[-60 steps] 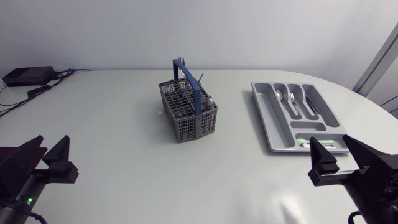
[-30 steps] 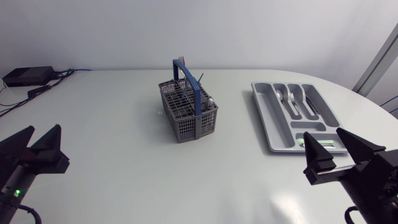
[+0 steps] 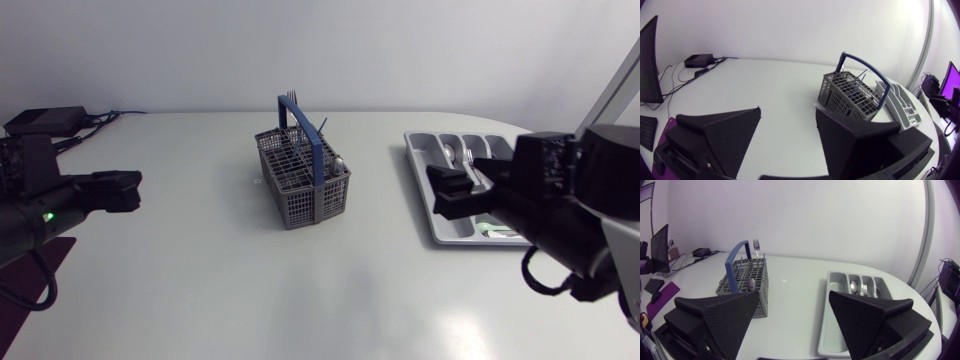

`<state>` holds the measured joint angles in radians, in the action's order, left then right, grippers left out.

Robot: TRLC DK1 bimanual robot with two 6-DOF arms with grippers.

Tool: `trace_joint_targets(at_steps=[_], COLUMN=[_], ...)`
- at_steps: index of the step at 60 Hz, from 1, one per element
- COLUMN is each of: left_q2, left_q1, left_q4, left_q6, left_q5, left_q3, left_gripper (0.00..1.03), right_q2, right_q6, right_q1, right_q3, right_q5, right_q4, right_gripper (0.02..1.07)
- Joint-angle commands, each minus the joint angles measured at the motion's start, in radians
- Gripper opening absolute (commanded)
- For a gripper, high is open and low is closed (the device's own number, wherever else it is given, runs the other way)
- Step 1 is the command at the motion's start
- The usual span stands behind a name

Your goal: Unload the cutlery basket into the drawer organizer.

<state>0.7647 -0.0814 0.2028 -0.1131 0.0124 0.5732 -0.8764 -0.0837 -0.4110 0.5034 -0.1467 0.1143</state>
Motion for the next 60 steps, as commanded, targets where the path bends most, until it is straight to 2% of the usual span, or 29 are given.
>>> trace_joint_targets(at_steps=[1, 8, 14, 18, 22, 24, 28, 33, 38, 43, 51, 60], left_q2=[0.076, 0.154, 0.220, 0.245, 0.289, 0.308, 0.326, 0.328, 0.328, 0.331, 0.334, 0.334], left_q1=[-0.027, -0.041, -0.060, -0.067, -0.098, -0.112, -0.118, -0.141, -0.135, -0.136, -0.138, -0.141], left_q4=[0.050, 0.129, 0.181, 0.188, 0.219, 0.233, 0.259, 0.270, 0.274, 0.273, 0.273, 0.273], left_q6=[-0.031, -0.013, 0.067, 0.119, 0.231, 0.280, 0.300, 0.332, 0.349, 0.355, 0.355, 0.355], left_q5=[0.000, -0.002, -0.003, -0.003, -0.003, -0.003, -0.003, -0.028, -0.095, -0.112, -0.121, -0.123], left_q3=[0.091, 0.178, 0.240, 0.255, 0.278, 0.290, 0.309, 0.312, 0.310, 0.306, 0.307, 0.307], left_gripper=[0.96, 0.96, 0.95, 0.93, 0.93, 0.93, 0.94, 0.93, 0.93, 0.93, 0.93, 0.93], right_q2=[-0.124, -0.300, -0.435, -0.484, -0.542, -0.592, -0.664, -0.685, -0.734, -0.780, -0.842, -0.929], right_q6=[-0.048, -0.048, -0.037, 0.015, 0.052, 0.076, 0.131, 0.174, 0.162, 0.148, 0.136, 0.131], right_q1=[-0.060, -0.140, -0.176, -0.195, -0.222, -0.238, -0.265, -0.285, -0.279, -0.259, -0.253, -0.256], right_q3=[0.095, 0.245, 0.371, 0.414, 0.475, 0.537, 0.632, 0.643, 0.693, 0.727, 0.764, 0.845], right_q5=[-0.034, -0.070, -0.067, -0.048, -0.048, -0.048, -0.047, -0.019, 0.027, 0.056, 0.061, 0.052], right_q4=[-0.047, -0.176, -0.285, -0.294, -0.309, -0.366, -0.453, -0.386, -0.387, -0.373, -0.311, -0.303], right_gripper=[1.02, 1.02, 1.02, 1.02, 0.99, 0.98, 0.97, 0.97, 0.96, 0.92, 0.78, 0.59])
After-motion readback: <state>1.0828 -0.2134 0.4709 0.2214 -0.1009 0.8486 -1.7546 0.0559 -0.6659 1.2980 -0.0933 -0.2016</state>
